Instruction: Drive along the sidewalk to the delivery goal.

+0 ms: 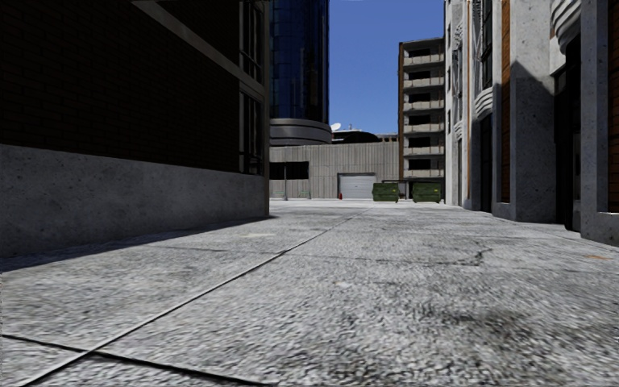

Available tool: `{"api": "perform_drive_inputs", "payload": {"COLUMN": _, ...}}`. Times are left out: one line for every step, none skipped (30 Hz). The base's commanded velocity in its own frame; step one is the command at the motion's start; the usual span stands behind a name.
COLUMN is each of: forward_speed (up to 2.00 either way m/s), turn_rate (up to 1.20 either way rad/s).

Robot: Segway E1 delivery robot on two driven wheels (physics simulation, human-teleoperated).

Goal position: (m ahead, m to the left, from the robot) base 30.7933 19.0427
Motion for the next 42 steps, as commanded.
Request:
{"api": "perform_drive_inputs", "payload": {"forward_speed": 2.00, "turn_rate": -0.68}}
{"api": "perform_drive_inputs", "payload": {"forward_speed": 2.00, "turn_rate": -0.67}}
{"api": "perform_drive_inputs", "payload": {"forward_speed": 2.00, "turn_rate": -0.67}}
{"api": "perform_drive_inputs", "payload": {"forward_speed": 2.00, "turn_rate": -0.67}}
{"api": "perform_drive_inputs", "payload": {"forward_speed": 2.00, "turn_rate": -0.32}}
{"api": "perform_drive_inputs", "payload": {"forward_speed": 2.00, "turn_rate": 0.00}}
{"api": "perform_drive_inputs", "payload": {"forward_speed": 2.00, "turn_rate": 0.00}}
{"api": "perform_drive_inputs", "payload": {"forward_speed": 2.00, "turn_rate": 0.00}}
{"api": "perform_drive_inputs", "payload": {"forward_speed": 2.00, "turn_rate": 0.00}}
{"api": "perform_drive_inputs", "payload": {"forward_speed": 2.00, "turn_rate": 0.00}}
{"api": "perform_drive_inputs", "payload": {"forward_speed": 2.00, "turn_rate": 0.00}}
{"api": "perform_drive_inputs", "payload": {"forward_speed": 2.00, "turn_rate": 0.00}}
{"api": "perform_drive_inputs", "payload": {"forward_speed": 2.00, "turn_rate": 0.00}}
{"api": "perform_drive_inputs", "payload": {"forward_speed": 2.00, "turn_rate": 0.00}}
{"api": "perform_drive_inputs", "payload": {"forward_speed": 2.00, "turn_rate": 0.00}}
{"api": "perform_drive_inputs", "payload": {"forward_speed": 2.00, "turn_rate": 0.00}}
{"api": "perform_drive_inputs", "payload": {"forward_speed": 2.00, "turn_rate": 0.00}}
{"api": "perform_drive_inputs", "payload": {"forward_speed": 2.00, "turn_rate": 0.00}}
{"api": "perform_drive_inputs", "payload": {"forward_speed": 2.00, "turn_rate": 0.00}}
{"api": "perform_drive_inputs", "payload": {"forward_speed": 2.00, "turn_rate": 0.00}}
{"api": "perform_drive_inputs", "payload": {"forward_speed": 2.00, "turn_rate": 0.00}}
{"api": "perform_drive_inputs", "payload": {"forward_speed": 2.00, "turn_rate": 0.00}}
{"api": "perform_drive_inputs", "payload": {"forward_speed": 2.00, "turn_rate": 0.00}}
{"api": "perform_drive_inputs", "payload": {"forward_speed": 2.00, "turn_rate": 0.00}}
{"api": "perform_drive_inputs", "payload": {"forward_speed": 2.00, "turn_rate": 0.00}}
{"api": "perform_drive_inputs", "payload": {"forward_speed": 2.00, "turn_rate": 0.00}}
{"api": "perform_drive_inputs", "payload": {"forward_speed": 2.00, "turn_rate": 0.00}}
{"api": "perform_drive_inputs", "payload": {"forward_speed": 2.00, "turn_rate": 0.00}}
{"api": "perform_drive_inputs", "payload": {"forward_speed": 2.00, "turn_rate": 0.00}}
{"api": "perform_drive_inputs", "payload": {"forward_speed": 2.00, "turn_rate": 0.00}}
{"api": "perform_drive_inputs", "payload": {"forward_speed": 2.00, "turn_rate": 0.00}}
{"api": "perform_drive_inputs", "payload": {"forward_speed": 2.00, "turn_rate": 0.00}}
{"api": "perform_drive_inputs", "payload": {"forward_speed": 2.00, "turn_rate": 0.00}}
{"api": "perform_drive_inputs", "payload": {"forward_speed": 2.00, "turn_rate": 0.00}}
{"api": "perform_drive_inputs", "payload": {"forward_speed": 2.00, "turn_rate": 0.00}}
{"api": "perform_drive_inputs", "payload": {"forward_speed": 2.00, "turn_rate": 0.00}}
{"api": "perform_drive_inputs", "payload": {"forward_speed": 2.00, "turn_rate": 0.00}}
{"api": "perform_drive_inputs", "payload": {"forward_speed": 2.00, "turn_rate": 0.00}}
{"api": "perform_drive_inputs", "payload": {"forward_speed": 2.00, "turn_rate": 0.00}}
{"api": "perform_drive_inputs", "payload": {"forward_speed": 2.00, "turn_rate": 0.00}}
{"api": "perform_drive_inputs", "payload": {"forward_speed": 2.00, "turn_rate": 0.00}}
{"api": "perform_drive_inputs", "payload": {"forward_speed": 2.00, "turn_rate": 0.00}}
